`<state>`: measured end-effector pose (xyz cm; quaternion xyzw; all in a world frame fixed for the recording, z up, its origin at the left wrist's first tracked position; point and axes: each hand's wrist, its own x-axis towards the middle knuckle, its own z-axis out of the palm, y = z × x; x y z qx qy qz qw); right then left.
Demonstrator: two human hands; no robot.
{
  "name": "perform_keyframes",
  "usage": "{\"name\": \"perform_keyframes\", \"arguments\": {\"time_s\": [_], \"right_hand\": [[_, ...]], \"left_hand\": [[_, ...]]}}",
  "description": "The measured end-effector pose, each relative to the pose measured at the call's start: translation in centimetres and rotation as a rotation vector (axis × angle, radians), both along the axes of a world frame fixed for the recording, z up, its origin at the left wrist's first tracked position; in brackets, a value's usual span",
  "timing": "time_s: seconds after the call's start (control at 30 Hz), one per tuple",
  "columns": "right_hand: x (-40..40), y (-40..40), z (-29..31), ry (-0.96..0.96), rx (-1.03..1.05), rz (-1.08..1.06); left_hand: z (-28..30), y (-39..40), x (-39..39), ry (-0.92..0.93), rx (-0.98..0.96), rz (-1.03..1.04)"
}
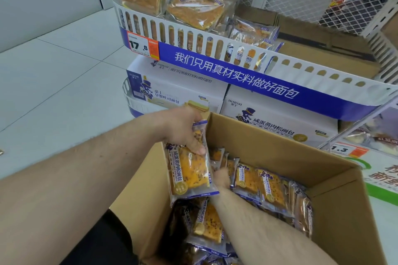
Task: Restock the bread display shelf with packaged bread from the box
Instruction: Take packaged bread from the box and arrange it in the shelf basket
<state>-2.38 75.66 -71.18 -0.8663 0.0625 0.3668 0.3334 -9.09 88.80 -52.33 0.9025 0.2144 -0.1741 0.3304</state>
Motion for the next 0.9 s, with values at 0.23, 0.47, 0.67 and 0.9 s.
{"name": "perform_keyframes", "arguments": {"time_s": [0.23, 0.47, 0.67, 0.9], "right_hand": [[7.5, -5.9, 6.7, 0.049, 0.486, -0.190], [9.1, -8.0, 15.6, 0.240, 0.735, 0.409], [7.1, -5.3, 18.3, 0.024, 0.585, 0.576], [7.0, -5.4, 18.7, -0.026, 0.548, 0.529]], "left_hand": [[-0.8, 0.6, 0.6, 0.061, -0.057, 0.126], [-1.5, 0.1, 2.3, 0.000, -0.480, 0.321], [-1.1, -1.1, 2.9, -0.095, -0.865, 0.455], [-0.1, -0.3, 3.4, 0.021, -0.996, 0.420]]}}
